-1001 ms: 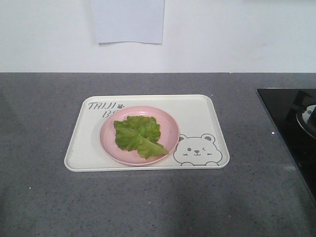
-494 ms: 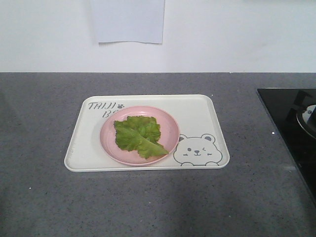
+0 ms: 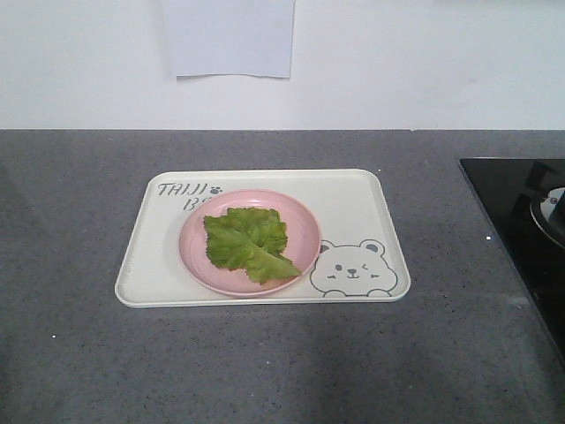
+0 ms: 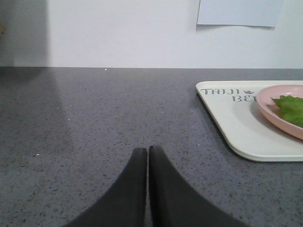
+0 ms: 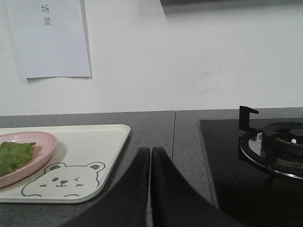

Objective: Transfer vegetables to tray and serve

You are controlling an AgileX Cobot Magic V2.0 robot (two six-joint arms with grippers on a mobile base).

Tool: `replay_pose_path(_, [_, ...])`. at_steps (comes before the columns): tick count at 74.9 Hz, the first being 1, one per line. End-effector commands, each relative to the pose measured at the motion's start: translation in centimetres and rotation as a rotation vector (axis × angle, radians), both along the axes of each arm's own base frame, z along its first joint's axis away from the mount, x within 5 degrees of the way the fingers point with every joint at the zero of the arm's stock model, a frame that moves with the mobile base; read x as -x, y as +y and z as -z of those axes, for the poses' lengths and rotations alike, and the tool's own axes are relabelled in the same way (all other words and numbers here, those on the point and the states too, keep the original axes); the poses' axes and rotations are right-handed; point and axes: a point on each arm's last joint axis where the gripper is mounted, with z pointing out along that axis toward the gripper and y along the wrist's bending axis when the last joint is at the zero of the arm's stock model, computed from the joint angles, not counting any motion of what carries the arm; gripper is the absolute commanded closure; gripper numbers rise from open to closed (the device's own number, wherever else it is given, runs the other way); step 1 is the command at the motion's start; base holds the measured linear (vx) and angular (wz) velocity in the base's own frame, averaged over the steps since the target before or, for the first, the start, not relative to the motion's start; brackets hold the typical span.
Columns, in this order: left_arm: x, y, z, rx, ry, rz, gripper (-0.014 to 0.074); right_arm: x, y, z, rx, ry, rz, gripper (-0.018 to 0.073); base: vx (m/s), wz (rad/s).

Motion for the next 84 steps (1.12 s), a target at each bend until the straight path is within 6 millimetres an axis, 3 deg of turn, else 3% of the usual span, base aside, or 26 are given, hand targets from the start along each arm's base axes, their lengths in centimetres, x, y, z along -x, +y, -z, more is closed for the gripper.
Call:
replay_pose_path(1, [-0.03, -0.14, 0.07, 0.001, -0.06, 0.016, 0.0602, 0.06, 0.03, -0.26, 0.007, -0.073, -0.001, 0.0562, 0.0, 0.0])
replay_pose_path(84, [-0.03, -0.14, 0.07, 0.001, -0.06, 0.016, 0.0602, 0.06, 0.03, -0.27, 0.007, -0.074, -0.001, 0.0562, 0.0, 0.0])
